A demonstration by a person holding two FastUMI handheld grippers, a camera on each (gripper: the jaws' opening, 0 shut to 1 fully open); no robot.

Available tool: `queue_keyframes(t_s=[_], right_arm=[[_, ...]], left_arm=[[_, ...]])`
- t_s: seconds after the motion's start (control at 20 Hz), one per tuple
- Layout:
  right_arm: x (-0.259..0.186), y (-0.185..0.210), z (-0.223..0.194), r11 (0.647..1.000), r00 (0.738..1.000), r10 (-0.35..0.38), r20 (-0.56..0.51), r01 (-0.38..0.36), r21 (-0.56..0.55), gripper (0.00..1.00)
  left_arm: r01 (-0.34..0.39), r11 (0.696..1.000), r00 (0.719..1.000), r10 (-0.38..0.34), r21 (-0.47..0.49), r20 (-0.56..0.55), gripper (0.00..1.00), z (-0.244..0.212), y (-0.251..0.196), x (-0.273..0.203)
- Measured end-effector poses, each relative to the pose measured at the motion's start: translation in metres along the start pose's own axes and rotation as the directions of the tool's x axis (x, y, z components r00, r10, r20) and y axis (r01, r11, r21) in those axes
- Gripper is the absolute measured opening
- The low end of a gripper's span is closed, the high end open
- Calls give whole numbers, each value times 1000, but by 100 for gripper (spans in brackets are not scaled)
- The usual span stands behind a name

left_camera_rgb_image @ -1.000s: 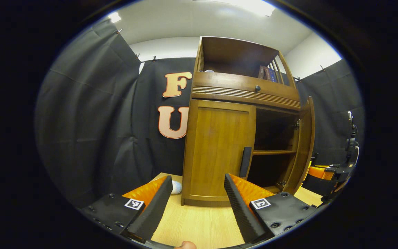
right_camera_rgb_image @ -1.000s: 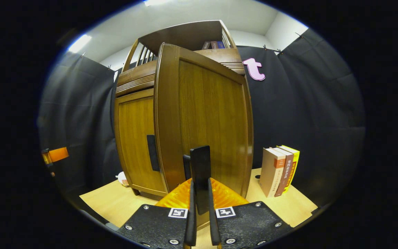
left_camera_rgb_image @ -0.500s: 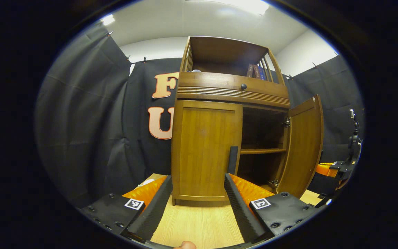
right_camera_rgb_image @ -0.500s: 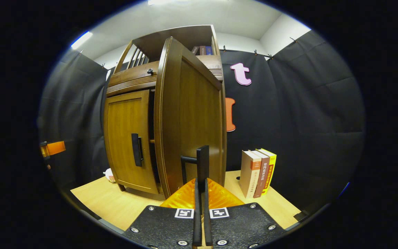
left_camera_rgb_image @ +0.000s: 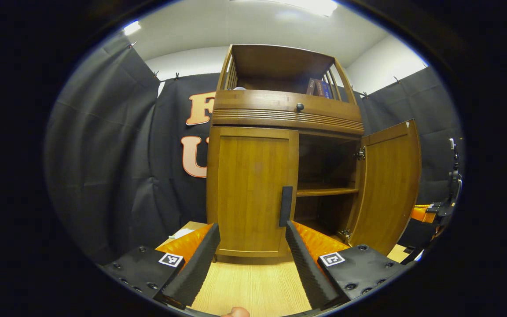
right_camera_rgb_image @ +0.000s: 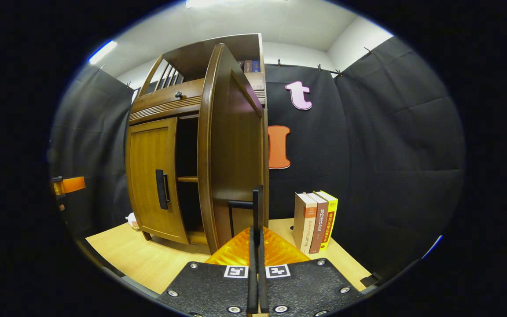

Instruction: Open the right door of the double-door shoe cabinet with the right hand, and open the left door with the left hand.

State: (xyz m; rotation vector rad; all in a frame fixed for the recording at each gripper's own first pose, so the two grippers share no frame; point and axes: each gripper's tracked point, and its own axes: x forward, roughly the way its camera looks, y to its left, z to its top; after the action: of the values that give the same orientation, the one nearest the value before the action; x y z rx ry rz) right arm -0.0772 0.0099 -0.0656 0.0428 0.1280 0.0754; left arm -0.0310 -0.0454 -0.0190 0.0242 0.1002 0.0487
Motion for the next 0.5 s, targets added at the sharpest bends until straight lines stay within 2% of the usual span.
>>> queue_keyframes(t_s=[0.2,0.25,0.3,0.5], right_arm=[[-2,-19,1,1000,1000,3,2,-3,-13,0],[-2,-24,1,1000,1000,6,2,-6,-10,0],[-1,-29,1,1000,1000,8,2,-8,-7,0],[-1,-56,1,1000,1000,-2,5,2,4,0]], left_arm=[[28,1000,1000,-28,-11,1,93,0,-19,11],[36,999,999,-36,-19,0,96,1,-25,14],[45,999,999,-45,-24,-2,93,-1,-30,19],[53,998,998,-53,-17,-23,93,-10,-46,39]])
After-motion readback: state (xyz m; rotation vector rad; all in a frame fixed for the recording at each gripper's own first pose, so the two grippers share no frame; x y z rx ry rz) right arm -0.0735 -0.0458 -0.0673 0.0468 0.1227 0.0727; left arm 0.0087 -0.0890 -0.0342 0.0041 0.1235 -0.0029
